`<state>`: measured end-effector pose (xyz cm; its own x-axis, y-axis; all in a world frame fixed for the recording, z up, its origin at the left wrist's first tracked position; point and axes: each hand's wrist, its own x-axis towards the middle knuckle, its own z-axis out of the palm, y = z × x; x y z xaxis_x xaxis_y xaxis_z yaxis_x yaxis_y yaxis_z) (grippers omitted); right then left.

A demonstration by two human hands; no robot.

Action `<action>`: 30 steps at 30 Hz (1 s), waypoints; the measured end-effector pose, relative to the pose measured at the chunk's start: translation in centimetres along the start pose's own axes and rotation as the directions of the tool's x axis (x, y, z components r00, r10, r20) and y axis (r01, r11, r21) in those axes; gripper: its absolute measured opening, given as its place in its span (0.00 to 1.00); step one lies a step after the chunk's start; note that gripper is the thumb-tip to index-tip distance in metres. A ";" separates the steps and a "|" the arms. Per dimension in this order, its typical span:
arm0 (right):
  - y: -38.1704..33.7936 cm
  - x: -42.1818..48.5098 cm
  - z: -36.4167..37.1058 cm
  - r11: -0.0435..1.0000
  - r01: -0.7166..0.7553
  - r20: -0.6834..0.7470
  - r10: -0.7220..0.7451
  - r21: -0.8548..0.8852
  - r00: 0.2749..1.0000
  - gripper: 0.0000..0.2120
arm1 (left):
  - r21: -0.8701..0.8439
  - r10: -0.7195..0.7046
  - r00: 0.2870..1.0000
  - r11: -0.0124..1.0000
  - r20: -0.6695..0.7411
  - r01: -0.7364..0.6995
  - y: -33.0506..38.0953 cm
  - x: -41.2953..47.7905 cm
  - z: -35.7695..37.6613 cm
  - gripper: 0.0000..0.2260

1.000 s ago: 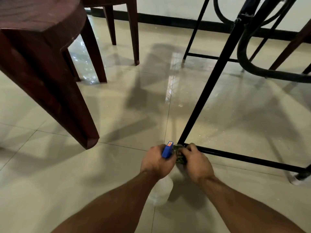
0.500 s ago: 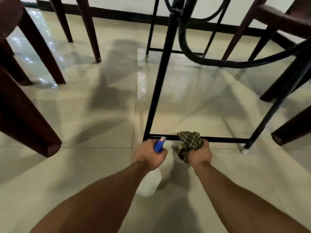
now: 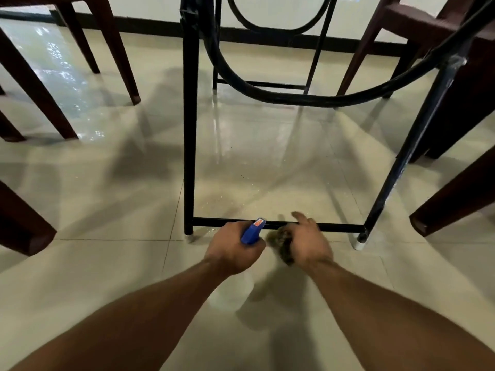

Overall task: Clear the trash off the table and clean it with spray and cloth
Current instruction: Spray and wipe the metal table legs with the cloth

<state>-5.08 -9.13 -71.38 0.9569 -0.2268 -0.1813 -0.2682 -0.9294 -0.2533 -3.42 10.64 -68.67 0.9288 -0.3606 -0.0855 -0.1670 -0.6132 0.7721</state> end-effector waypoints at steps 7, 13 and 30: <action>13.5 -0.3 -5.1 0.817 -0.514 -0.190 0.566 0.262 0.802 0.20 | 0.022 -0.015 0.999 1.000 0.044 0.014 2.7 1.4 4.6 0.08; 19.8 -2.1 -0.4 -0.090 -0.416 0.339 0.743 0.905 0.577 0.16 | 0.089 0.013 0.992 0.996 0.129 -0.025 9.3 2.2 9.6 0.10; 20.8 3.7 -8.0 -0.454 -0.089 0.216 0.235 0.887 0.948 0.20 | 0.201 0.104 0.940 0.963 0.325 -0.177 15.2 6.8 13.5 0.09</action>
<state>-6.19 -31.69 -69.70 0.8202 -0.3703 -0.4361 -0.0621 0.7001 -0.7113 -4.16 -10.65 -66.01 0.7480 -0.6314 -0.2046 -0.3916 -0.6687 0.6321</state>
